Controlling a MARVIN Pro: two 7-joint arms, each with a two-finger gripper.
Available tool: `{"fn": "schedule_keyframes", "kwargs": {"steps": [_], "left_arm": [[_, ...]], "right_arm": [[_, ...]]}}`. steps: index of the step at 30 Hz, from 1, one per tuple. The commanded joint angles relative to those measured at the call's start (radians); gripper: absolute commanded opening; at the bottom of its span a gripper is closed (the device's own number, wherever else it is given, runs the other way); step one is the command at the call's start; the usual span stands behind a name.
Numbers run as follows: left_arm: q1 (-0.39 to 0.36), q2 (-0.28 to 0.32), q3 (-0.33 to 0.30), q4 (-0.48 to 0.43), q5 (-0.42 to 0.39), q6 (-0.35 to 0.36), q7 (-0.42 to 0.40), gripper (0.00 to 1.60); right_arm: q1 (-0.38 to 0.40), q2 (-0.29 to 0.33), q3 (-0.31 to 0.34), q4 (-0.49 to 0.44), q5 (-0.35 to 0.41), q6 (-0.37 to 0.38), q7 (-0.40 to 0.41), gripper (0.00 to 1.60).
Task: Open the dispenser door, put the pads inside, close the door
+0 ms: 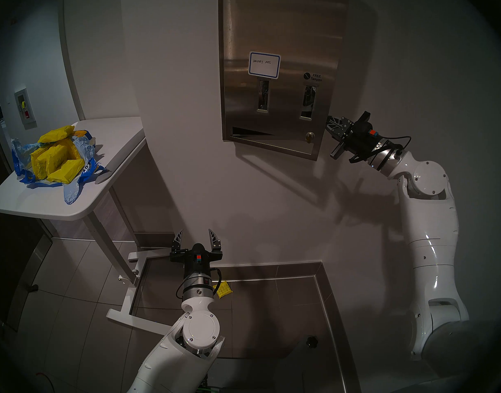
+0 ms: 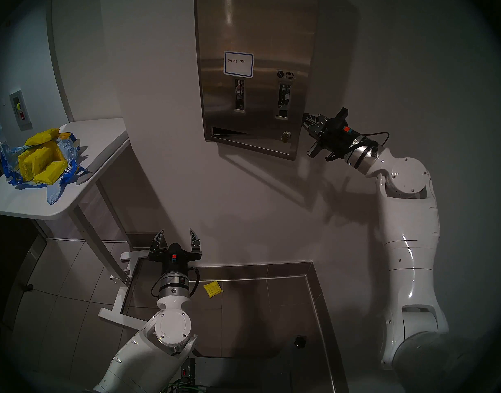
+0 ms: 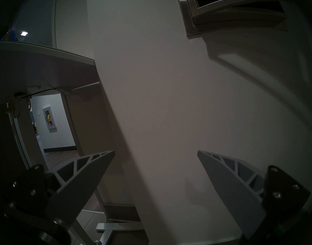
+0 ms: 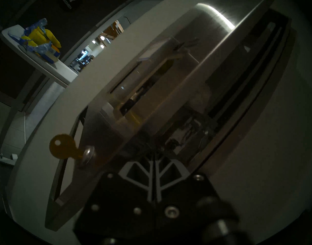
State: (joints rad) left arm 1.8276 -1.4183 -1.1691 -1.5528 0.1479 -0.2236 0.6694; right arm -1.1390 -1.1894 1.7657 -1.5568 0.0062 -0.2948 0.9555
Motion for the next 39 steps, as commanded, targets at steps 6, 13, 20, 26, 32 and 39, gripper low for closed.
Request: {"fn": "schedule_keyframes", "kwargs": {"steps": [6, 13, 20, 26, 32, 39], "left_arm": [[-0.02, -0.003, -0.002, -0.027, 0.002, -0.007, 0.0, 1.6], [-0.02, -0.003, -0.002, -0.027, 0.002, -0.007, 0.0, 1.6], [-0.02, -0.003, -0.002, -0.028, 0.002, -0.007, 0.0, 1.6], [-0.02, -0.002, -0.002, -0.028, 0.002, -0.007, 0.0, 1.6], [-0.02, -0.002, -0.002, -0.03, 0.001, -0.007, -0.001, 1.6], [-0.018, -0.001, -0.002, -0.033, 0.0, -0.005, -0.002, 1.6]], "right_arm": [[0.025, -0.006, -0.012, -0.171, 0.186, 0.185, 0.155, 0.0], [0.039, -0.027, -0.045, -0.256, 0.257, 0.34, 0.189, 0.0], [0.06, -0.052, -0.1, -0.279, 0.293, 0.456, 0.16, 0.0], [0.069, -0.097, -0.118, -0.298, 0.325, 0.582, 0.089, 0.0], [0.041, -0.121, -0.136, -0.344, 0.343, 0.711, -0.011, 0.0], [-0.001, -0.118, -0.137, -0.363, 0.281, 0.739, -0.086, 0.0]]}}
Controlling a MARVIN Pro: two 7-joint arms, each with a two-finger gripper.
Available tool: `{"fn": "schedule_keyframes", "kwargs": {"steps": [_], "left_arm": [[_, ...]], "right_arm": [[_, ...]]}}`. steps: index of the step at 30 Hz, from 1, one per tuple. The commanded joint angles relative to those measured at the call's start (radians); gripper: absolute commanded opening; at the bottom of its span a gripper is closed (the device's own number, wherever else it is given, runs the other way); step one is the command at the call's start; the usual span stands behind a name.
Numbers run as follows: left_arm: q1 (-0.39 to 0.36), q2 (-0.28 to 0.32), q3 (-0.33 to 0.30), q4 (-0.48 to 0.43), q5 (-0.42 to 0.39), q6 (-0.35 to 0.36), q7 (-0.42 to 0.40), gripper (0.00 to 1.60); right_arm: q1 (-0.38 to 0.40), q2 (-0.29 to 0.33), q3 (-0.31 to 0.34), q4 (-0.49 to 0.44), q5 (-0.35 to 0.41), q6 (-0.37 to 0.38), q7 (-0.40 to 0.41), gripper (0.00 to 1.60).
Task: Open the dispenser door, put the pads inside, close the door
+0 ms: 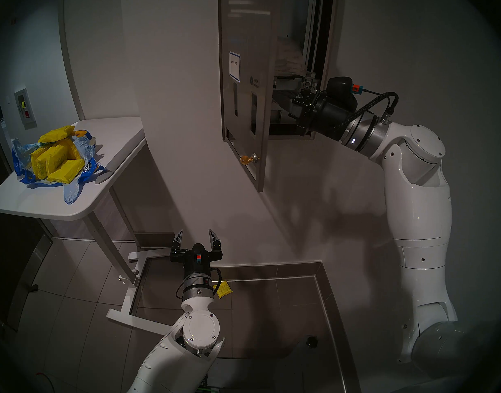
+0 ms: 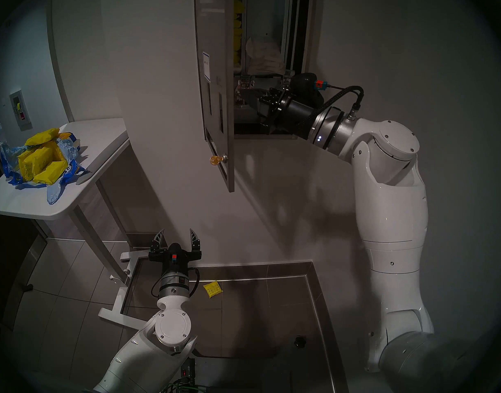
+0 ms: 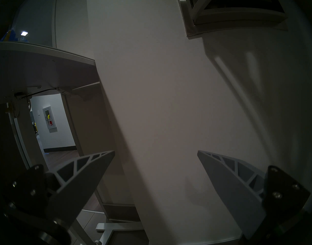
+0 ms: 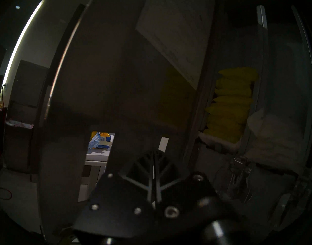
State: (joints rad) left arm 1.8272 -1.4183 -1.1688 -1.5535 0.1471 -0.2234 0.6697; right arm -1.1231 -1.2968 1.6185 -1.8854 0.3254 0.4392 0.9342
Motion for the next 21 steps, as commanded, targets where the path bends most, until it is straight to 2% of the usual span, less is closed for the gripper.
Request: {"fn": "schedule_keyframes", "kwargs": {"steps": [1, 5, 10, 16, 18, 21], "left_arm": [[-0.018, -0.001, -0.003, -0.032, 0.0, -0.005, -0.003, 1.6], [-0.018, -0.001, -0.003, -0.032, 0.0, -0.005, -0.003, 1.6], [-0.018, -0.001, -0.003, -0.031, 0.001, -0.006, -0.002, 1.6], [-0.019, -0.002, -0.002, -0.029, 0.001, -0.006, -0.001, 1.6], [-0.019, -0.002, -0.002, -0.029, 0.001, -0.006, -0.001, 1.6], [-0.019, -0.002, -0.002, -0.028, 0.002, -0.007, -0.001, 1.6]], "right_arm": [[-0.018, -0.009, 0.01, -0.026, -0.051, -0.015, -0.073, 0.0], [0.0, -0.011, 0.008, 0.031, -0.075, -0.057, -0.084, 0.0], [0.051, -0.033, -0.025, 0.115, -0.095, -0.107, -0.087, 0.0], [0.116, -0.059, -0.081, 0.185, -0.112, -0.121, -0.087, 0.0], [0.107, -0.065, -0.086, 0.174, -0.113, -0.12, -0.091, 0.0], [0.144, -0.072, -0.113, 0.196, -0.111, -0.127, -0.068, 0.0]]}}
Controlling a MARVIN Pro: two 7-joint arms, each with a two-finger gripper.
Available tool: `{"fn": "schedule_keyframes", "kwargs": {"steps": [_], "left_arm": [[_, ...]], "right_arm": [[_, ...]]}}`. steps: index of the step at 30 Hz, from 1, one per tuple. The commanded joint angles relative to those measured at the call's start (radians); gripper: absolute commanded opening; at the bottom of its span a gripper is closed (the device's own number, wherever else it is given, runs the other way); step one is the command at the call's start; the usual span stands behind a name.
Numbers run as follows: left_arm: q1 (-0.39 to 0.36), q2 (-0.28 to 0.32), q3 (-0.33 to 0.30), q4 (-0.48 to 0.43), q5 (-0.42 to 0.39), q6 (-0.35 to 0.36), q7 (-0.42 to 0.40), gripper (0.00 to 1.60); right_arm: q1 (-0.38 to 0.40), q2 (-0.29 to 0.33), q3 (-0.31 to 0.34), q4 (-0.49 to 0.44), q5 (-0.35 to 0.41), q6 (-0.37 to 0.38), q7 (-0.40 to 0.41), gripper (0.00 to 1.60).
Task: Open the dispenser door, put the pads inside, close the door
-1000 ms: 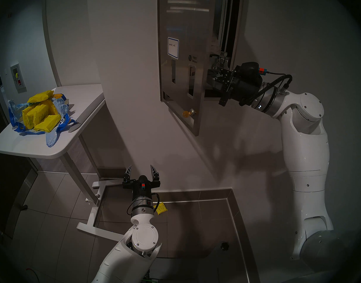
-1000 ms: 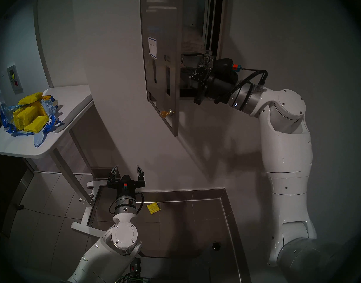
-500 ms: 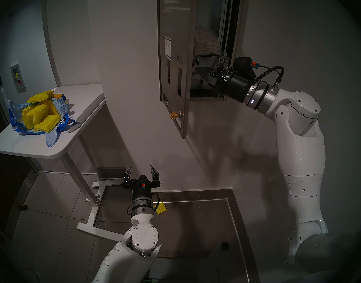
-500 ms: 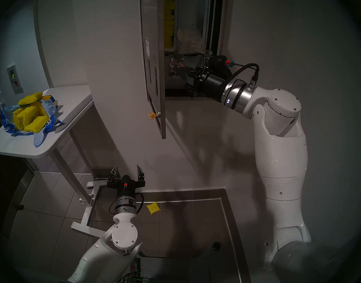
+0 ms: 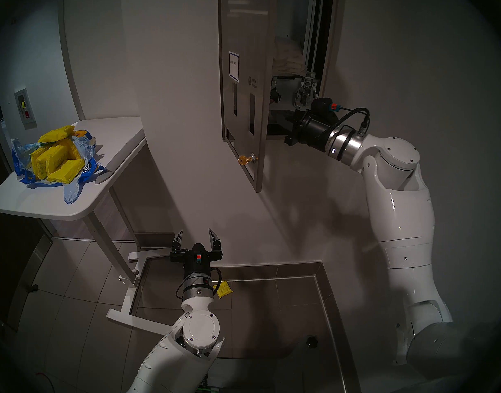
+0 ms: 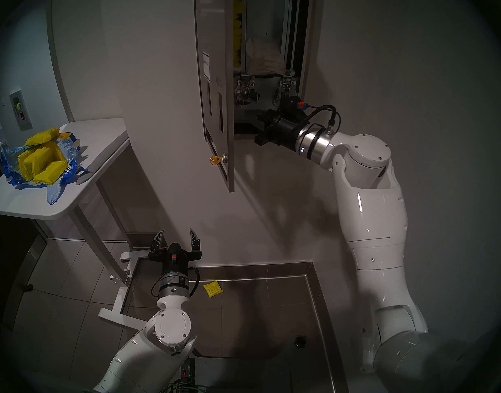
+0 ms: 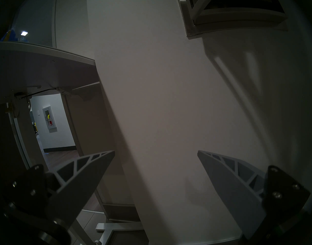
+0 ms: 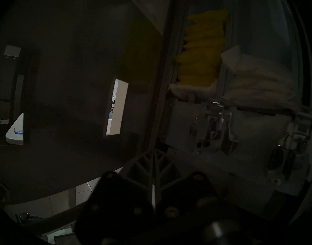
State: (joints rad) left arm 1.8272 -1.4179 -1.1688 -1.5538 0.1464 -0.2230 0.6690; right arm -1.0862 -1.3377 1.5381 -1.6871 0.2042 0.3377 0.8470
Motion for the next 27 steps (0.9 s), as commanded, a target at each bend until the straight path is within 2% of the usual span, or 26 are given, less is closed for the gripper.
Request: {"fn": "schedule_keyframes", "kwargs": {"steps": [1, 6, 12, 17, 22, 27], "left_arm": [[-0.019, -0.002, -0.002, -0.028, 0.002, -0.007, 0.0, 1.6], [-0.019, -0.002, -0.002, -0.028, 0.002, -0.007, 0.0, 1.6], [-0.019, -0.002, -0.002, -0.029, 0.002, -0.007, -0.001, 1.6], [-0.019, -0.002, -0.002, -0.028, 0.002, -0.007, 0.0, 1.6], [-0.019, -0.002, -0.002, -0.029, 0.002, -0.007, 0.0, 1.6], [-0.02, -0.002, -0.002, -0.028, 0.002, -0.007, 0.0, 1.6]], "right_arm": [[0.107, -0.031, -0.033, -0.002, 0.01, -0.025, 0.019, 0.0], [0.136, -0.028, -0.046, 0.014, 0.024, -0.003, 0.054, 0.0], [0.179, -0.021, -0.054, 0.054, 0.073, 0.081, 0.127, 0.0], [0.214, -0.035, -0.057, 0.062, 0.093, 0.151, 0.155, 0.0], [0.232, -0.052, -0.075, 0.053, 0.098, 0.214, 0.168, 0.0], [0.233, -0.076, -0.096, 0.018, 0.117, 0.239, 0.193, 0.0]]}}
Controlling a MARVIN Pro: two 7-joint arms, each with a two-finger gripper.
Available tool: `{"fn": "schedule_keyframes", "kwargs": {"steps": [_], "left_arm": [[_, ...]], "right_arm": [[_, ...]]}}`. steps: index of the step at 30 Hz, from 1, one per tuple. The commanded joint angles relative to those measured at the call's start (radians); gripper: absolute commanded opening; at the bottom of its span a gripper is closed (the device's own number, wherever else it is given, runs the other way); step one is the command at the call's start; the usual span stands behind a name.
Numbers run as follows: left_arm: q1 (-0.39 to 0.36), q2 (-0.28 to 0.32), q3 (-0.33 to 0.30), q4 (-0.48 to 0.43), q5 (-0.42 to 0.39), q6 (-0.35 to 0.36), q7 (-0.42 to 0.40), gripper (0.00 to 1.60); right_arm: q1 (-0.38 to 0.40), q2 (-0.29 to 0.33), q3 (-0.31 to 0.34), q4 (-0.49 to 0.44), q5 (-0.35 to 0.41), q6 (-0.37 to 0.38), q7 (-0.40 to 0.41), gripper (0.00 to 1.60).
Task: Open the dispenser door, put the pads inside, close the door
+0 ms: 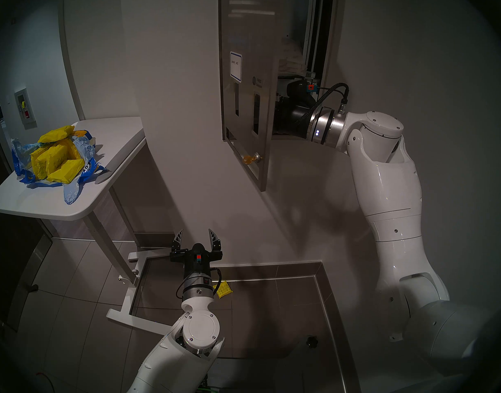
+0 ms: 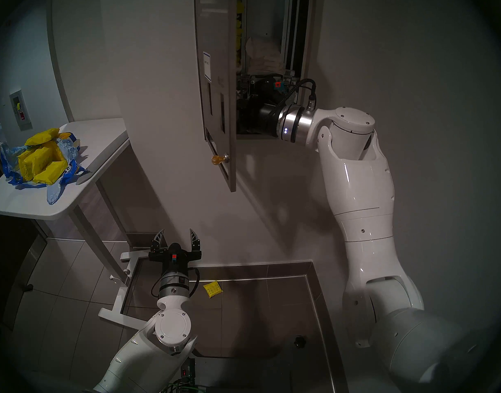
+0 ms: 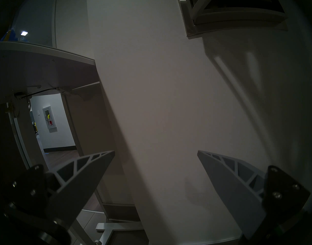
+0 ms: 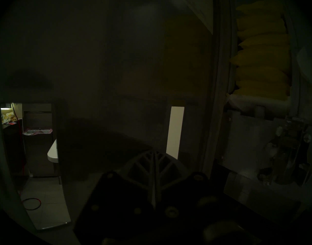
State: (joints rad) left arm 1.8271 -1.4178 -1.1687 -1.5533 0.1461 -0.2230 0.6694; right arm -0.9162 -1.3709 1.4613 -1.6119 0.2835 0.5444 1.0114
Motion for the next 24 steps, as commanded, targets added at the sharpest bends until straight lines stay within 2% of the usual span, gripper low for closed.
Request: {"fn": "schedule_keyframes", "kwargs": {"steps": [1, 8, 14, 15, 19, 24], "left_arm": [[-0.02, -0.002, -0.002, -0.028, 0.002, -0.007, 0.0, 1.6], [-0.02, -0.002, -0.002, -0.028, 0.002, -0.007, 0.0, 1.6], [-0.02, -0.002, -0.002, -0.028, 0.002, -0.007, 0.0, 1.6], [-0.02, -0.002, -0.002, -0.028, 0.002, -0.007, 0.0, 1.6], [-0.019, -0.002, -0.002, -0.028, 0.002, -0.007, 0.0, 1.6], [-0.02, -0.002, -0.002, -0.028, 0.002, -0.007, 0.0, 1.6]], "right_arm": [[0.066, -0.052, -0.021, -0.065, 0.046, 0.04, 0.032, 0.0], [0.064, -0.109, -0.043, -0.124, 0.052, 0.06, -0.003, 0.0], [0.021, -0.162, -0.062, -0.197, -0.031, -0.026, -0.112, 0.0], [0.006, -0.179, -0.062, -0.21, -0.037, -0.039, -0.151, 0.0], [-0.02, -0.211, -0.062, -0.238, -0.112, -0.119, -0.213, 0.0], [-0.025, -0.263, -0.051, -0.225, -0.213, -0.186, -0.288, 0.0]]}}
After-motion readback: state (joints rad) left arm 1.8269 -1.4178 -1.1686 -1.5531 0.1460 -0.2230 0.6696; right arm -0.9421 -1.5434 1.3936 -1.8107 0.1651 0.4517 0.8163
